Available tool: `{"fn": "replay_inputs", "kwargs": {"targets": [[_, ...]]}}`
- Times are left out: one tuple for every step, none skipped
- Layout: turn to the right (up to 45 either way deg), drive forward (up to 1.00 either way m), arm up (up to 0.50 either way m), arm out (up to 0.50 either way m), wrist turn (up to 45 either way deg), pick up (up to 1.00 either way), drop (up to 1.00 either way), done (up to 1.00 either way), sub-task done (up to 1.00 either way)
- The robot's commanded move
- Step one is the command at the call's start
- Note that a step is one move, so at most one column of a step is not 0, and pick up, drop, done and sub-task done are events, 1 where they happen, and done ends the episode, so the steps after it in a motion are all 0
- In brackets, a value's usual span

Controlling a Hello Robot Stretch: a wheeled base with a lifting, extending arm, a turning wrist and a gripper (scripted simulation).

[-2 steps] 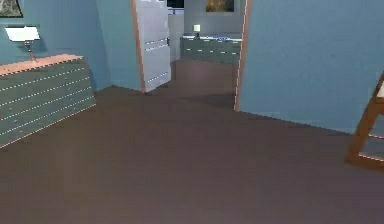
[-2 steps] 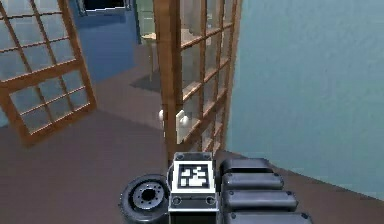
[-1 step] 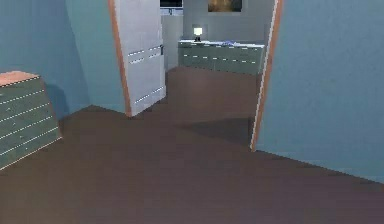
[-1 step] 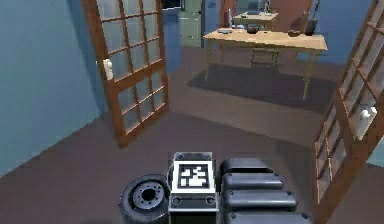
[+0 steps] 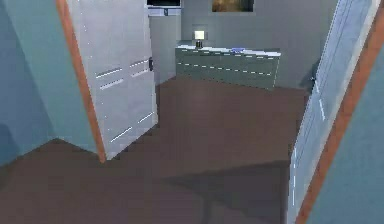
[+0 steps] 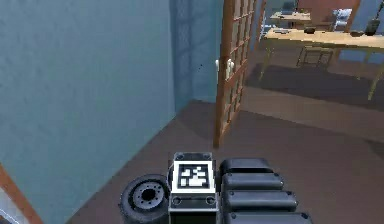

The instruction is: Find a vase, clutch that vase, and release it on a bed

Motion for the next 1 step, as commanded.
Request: {"fn": "replay_inputs", "kwargs": {"targets": [[0.0, 0.85, 0.00, 0.00, 0.0, 0.00, 0.00, 0.00, 0.00]]}}
